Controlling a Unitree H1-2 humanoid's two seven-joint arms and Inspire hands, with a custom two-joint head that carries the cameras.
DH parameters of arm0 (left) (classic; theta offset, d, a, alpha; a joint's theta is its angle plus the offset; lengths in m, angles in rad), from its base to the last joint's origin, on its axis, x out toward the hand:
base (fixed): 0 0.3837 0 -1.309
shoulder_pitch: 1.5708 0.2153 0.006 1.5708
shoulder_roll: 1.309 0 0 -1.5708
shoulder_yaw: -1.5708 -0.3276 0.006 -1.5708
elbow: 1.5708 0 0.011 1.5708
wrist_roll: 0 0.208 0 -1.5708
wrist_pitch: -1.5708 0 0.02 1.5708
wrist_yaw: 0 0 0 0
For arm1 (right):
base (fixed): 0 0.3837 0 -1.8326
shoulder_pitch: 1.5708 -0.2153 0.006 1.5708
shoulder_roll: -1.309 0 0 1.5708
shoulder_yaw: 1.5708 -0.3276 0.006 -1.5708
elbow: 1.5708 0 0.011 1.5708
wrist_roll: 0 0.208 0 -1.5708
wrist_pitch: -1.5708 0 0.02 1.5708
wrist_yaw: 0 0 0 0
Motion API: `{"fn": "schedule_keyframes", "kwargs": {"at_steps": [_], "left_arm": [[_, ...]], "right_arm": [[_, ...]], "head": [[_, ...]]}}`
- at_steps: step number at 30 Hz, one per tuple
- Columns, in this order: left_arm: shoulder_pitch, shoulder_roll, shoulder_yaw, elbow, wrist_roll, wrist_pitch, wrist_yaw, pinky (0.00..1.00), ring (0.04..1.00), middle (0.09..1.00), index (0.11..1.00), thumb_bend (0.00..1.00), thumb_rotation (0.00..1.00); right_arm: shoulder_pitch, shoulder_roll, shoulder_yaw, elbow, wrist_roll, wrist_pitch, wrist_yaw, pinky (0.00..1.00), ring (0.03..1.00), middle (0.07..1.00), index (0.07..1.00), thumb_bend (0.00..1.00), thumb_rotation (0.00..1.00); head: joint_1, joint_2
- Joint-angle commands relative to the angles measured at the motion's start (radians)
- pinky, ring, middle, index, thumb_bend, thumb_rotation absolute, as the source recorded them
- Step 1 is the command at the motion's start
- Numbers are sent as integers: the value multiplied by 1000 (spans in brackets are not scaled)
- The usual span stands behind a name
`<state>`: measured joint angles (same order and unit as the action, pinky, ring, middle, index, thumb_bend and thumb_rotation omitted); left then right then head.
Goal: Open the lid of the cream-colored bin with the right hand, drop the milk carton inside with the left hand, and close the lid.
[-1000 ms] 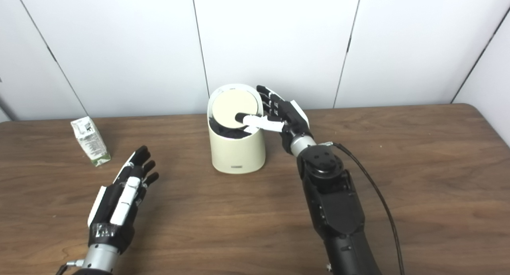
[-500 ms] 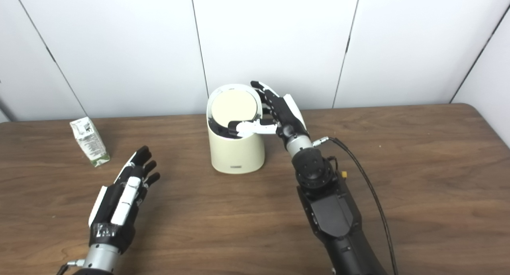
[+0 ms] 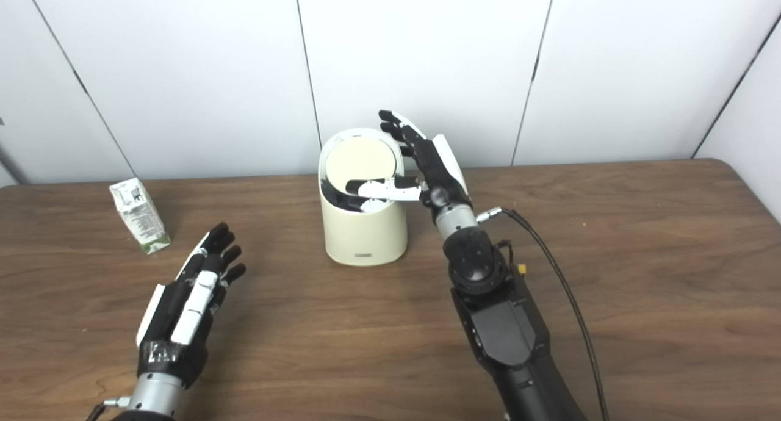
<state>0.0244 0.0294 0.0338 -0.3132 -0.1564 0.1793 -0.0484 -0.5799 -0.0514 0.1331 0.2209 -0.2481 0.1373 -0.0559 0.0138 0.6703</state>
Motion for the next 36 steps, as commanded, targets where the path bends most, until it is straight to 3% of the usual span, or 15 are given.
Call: {"fn": "schedule_keyframes", "kwargs": {"at_steps": [1, 7, 21, 36], "left_arm": [[-10, 2, -2, -32, -2, -29, -6, 913, 945, 962, 978, 697, 669], [-9, 3, -2, -35, -4, -27, -8, 915, 946, 963, 979, 693, 671], [-9, 5, 0, -31, -5, -26, -13, 913, 943, 958, 975, 687, 671], [-9, 5, -2, -44, -2, -19, -10, 922, 952, 966, 976, 681, 678]], "right_arm": [[-29, -3, -1, -26, -13, -35, -8, 840, 892, 865, 869, 825, 227], [-30, -4, -2, -29, -17, -36, -1, 840, 892, 865, 868, 825, 206], [-40, -5, -11, -38, -19, -23, -1, 815, 893, 870, 873, 843, 264], [-110, -38, -13, -1, -34, 19, 23, 806, 883, 862, 857, 876, 271]], "head": [[1, 1], [1, 3], [-1, 2], [8, 10]]}}
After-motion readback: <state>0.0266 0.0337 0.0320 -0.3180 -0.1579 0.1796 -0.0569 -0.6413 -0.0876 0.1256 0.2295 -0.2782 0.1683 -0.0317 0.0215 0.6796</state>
